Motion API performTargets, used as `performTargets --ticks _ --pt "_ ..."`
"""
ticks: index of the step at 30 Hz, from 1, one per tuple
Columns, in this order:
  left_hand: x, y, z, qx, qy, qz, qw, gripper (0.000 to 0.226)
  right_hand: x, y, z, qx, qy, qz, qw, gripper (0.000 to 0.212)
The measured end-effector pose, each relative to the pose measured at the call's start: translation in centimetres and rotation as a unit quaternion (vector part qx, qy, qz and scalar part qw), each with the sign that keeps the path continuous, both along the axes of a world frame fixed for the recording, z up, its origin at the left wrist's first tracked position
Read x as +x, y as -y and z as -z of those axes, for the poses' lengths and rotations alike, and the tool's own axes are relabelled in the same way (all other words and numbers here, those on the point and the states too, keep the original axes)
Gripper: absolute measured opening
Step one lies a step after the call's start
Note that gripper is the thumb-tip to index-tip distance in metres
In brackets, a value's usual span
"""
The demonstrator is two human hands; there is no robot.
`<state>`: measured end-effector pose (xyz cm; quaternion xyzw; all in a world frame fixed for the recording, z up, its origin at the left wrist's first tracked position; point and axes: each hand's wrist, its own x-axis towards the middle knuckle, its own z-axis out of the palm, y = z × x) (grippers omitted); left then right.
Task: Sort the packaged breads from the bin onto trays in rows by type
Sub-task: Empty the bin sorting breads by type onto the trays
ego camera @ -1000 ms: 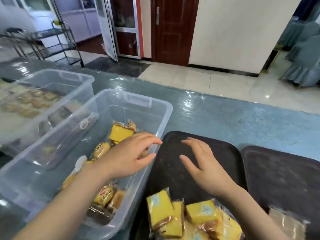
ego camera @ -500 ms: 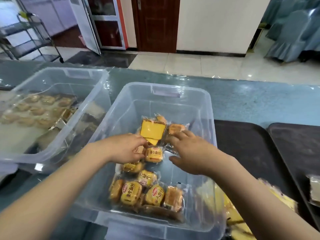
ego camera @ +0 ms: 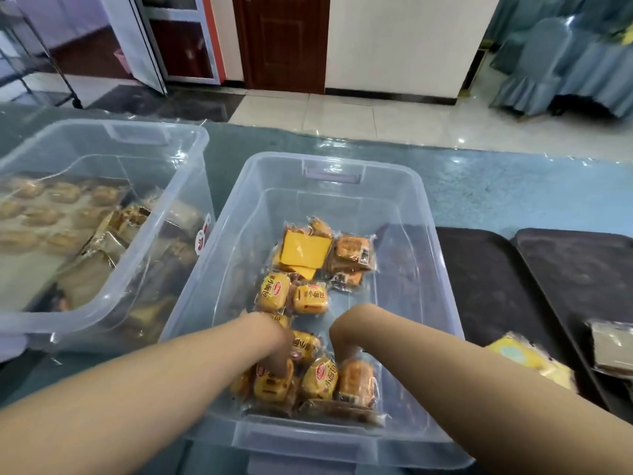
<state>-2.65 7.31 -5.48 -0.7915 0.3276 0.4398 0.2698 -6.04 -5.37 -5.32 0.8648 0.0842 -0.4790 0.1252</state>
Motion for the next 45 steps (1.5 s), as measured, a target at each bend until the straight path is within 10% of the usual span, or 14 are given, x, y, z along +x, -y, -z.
performTargets --ticks 26,45 --pt "0.6 -0.6 0.9 0.018 -0.027 0.008 0.999 0.066 -0.4 -0.3 3.2 0.066 -0.073 0.137 0.986 0.092" --pt "1.7 -1.1 1.1 0.032 -0.053 0.004 0.998 0.084 -1.0 -1.0 0.0 0.056 -0.122 0.191 0.972 0.082"
